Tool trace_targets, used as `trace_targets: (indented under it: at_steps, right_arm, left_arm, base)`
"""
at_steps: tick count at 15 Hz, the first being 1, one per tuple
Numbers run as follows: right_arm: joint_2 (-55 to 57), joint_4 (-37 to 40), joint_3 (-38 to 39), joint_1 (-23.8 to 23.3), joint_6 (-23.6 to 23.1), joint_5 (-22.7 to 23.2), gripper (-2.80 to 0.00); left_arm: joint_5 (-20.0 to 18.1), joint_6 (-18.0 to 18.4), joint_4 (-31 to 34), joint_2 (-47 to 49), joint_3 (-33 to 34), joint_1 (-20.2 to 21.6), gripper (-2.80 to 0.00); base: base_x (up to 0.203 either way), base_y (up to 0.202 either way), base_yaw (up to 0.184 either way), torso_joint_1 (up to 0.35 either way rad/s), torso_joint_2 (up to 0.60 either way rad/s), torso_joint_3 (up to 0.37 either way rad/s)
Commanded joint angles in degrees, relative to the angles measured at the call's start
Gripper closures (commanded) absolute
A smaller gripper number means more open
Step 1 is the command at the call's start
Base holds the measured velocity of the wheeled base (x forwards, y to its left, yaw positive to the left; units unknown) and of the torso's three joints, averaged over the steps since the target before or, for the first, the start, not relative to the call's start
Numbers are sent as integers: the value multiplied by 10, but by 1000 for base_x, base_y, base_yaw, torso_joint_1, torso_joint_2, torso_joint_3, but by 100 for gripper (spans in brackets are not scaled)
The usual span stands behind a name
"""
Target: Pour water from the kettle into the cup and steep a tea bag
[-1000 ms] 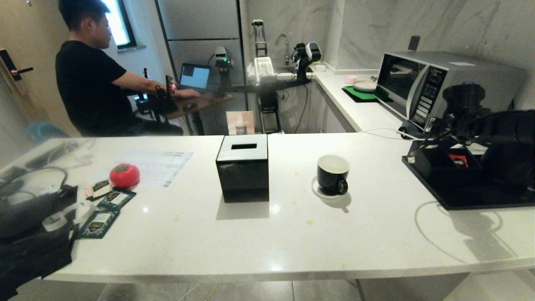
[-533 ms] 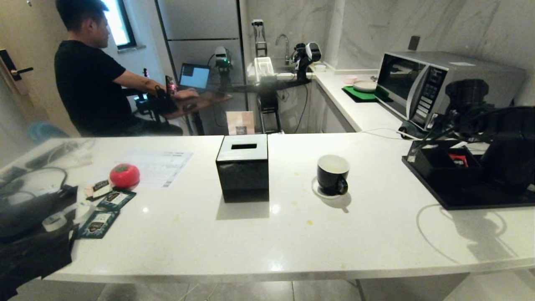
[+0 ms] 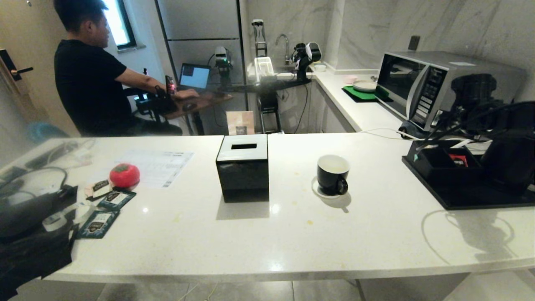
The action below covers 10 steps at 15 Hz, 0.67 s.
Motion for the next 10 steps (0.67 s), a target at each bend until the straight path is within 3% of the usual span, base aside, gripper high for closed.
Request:
trace_targets:
  at_steps: [1,10]
  right_arm:
    - [-19,1,14,5,11,-2,0]
    - [-84,-5,76,24,19,-2,0]
  left_arm:
    - [0,0,0,0,0,0,0]
    - [0,0,0,0,0,0,0]
  base:
    - [0,0,0,0,0,0]
    - [0,0,0,0,0,0]
